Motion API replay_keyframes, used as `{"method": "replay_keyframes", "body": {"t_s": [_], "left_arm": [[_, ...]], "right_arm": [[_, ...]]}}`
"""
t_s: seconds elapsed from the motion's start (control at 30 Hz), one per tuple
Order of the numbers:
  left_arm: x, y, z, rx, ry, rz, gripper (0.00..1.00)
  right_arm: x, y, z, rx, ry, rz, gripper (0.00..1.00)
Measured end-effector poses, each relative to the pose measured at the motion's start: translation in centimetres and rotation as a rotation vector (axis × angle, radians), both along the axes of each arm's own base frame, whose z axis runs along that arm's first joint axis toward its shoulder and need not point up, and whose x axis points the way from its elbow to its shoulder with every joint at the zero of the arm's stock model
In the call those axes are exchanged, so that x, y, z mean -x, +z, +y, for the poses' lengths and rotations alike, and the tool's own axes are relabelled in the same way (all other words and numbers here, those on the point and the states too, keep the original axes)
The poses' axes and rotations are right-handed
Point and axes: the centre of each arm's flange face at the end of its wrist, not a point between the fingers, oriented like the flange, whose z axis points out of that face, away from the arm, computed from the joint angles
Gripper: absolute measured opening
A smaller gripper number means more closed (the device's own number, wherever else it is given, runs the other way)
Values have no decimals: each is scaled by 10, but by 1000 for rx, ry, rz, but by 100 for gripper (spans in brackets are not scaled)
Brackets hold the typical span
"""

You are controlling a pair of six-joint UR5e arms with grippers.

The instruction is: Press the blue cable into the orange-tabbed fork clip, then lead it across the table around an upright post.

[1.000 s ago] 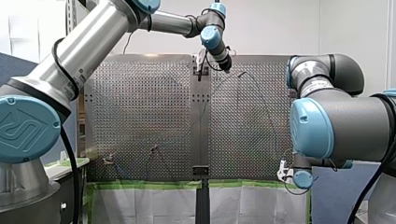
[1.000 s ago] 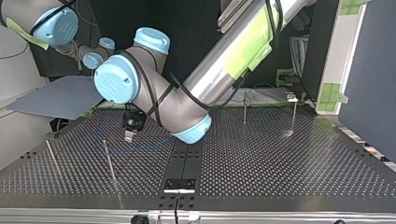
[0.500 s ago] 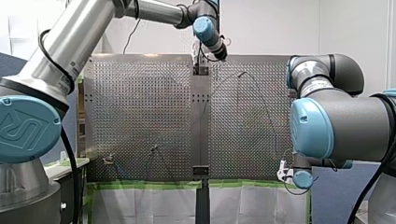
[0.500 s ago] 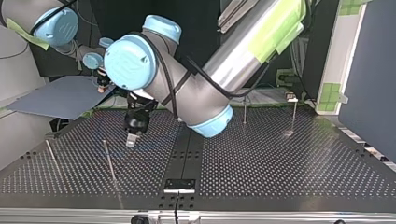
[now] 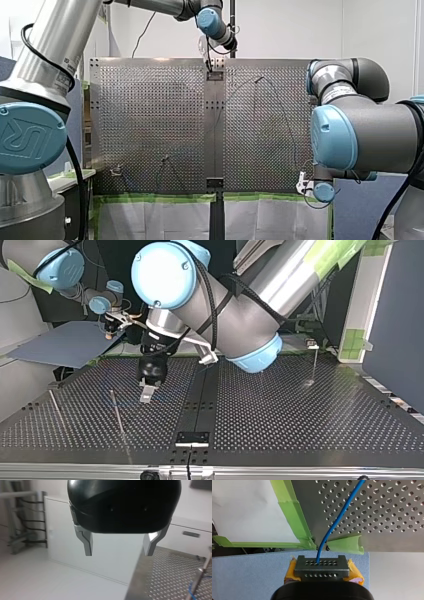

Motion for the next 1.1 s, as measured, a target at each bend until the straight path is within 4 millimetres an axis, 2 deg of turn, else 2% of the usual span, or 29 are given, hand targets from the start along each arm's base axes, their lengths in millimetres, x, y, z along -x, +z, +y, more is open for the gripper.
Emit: {"method": "replay_keyframes", "body": {"t_s": [0.43, 0.9, 1.1], "left_arm": [[34, 28, 28, 89, -1, -98, 100], [66, 48, 57, 175, -3, -190, 100], [70, 38, 60, 218, -25, -196, 100]], "right_arm": [[-1, 0, 0, 2, 1, -1, 0], [-5, 0, 1, 1, 8, 0, 0], [-6, 0, 1, 2, 10, 0, 0]]}}
